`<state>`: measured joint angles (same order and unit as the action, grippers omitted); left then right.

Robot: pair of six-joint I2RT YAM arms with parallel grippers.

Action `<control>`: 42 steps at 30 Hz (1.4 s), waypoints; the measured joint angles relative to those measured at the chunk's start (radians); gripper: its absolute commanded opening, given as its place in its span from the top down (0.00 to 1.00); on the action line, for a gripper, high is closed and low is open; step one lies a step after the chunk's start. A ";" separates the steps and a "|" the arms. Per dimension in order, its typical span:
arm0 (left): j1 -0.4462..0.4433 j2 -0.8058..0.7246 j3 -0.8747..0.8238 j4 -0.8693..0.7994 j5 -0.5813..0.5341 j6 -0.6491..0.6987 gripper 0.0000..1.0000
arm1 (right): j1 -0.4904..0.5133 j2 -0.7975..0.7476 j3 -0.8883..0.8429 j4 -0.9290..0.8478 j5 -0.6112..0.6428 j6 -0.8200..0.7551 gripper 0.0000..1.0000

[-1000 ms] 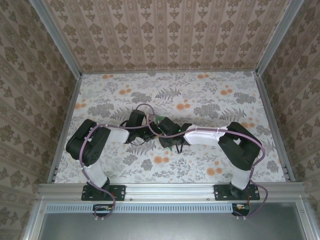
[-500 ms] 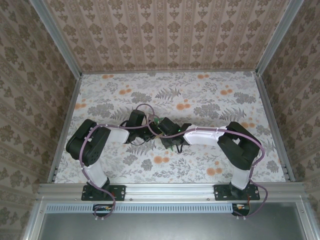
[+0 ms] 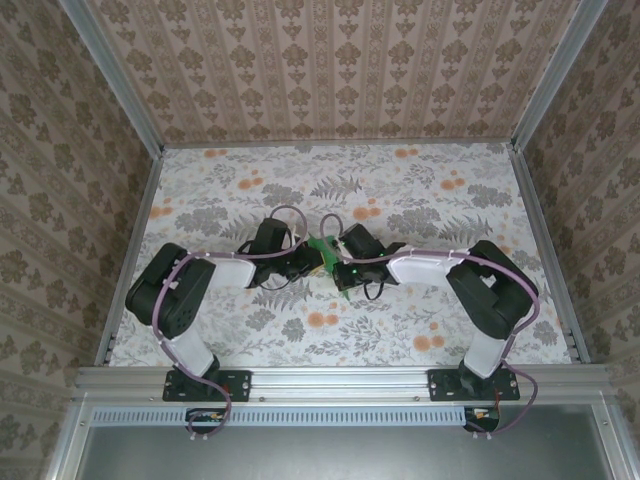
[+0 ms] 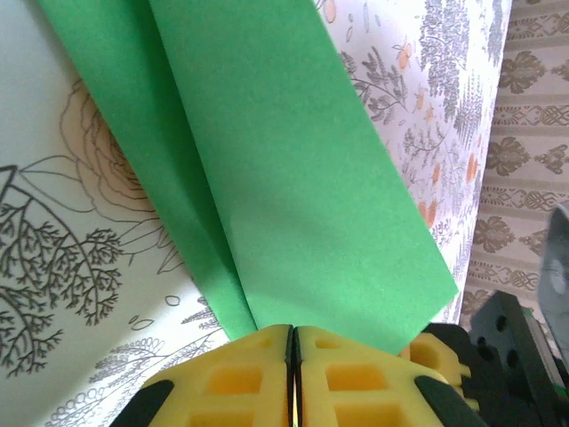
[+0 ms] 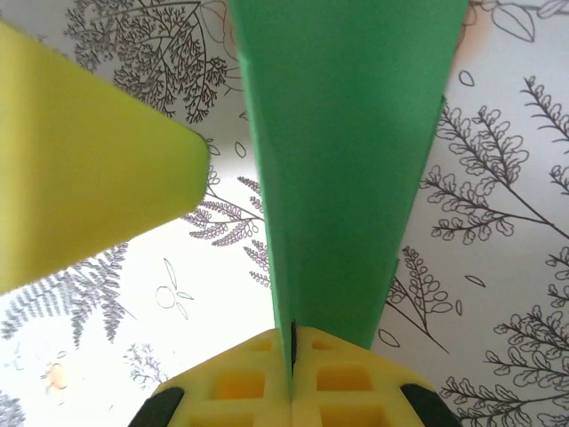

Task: Fold a paper plane with a square sheet of paper (pick it up from the middle)

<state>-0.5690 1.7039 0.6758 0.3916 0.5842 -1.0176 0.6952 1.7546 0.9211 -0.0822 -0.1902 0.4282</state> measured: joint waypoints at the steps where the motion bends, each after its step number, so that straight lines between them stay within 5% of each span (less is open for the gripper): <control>1: 0.000 -0.001 0.000 0.003 0.000 0.000 0.88 | -0.016 -0.002 -0.012 0.019 -0.037 0.014 1.00; 17: -0.020 0.008 0.000 0.028 0.020 0.000 0.88 | -0.113 0.056 -0.043 0.179 -0.391 0.150 1.00; 42: -0.019 0.063 0.001 0.005 -0.008 0.001 0.90 | -0.113 0.148 0.032 0.081 -0.449 0.115 0.96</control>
<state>-0.5884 1.7664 0.6765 0.3965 0.5758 -1.0168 0.5823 1.9030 0.9535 -0.0013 -0.6395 0.5434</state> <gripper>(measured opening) 0.104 0.051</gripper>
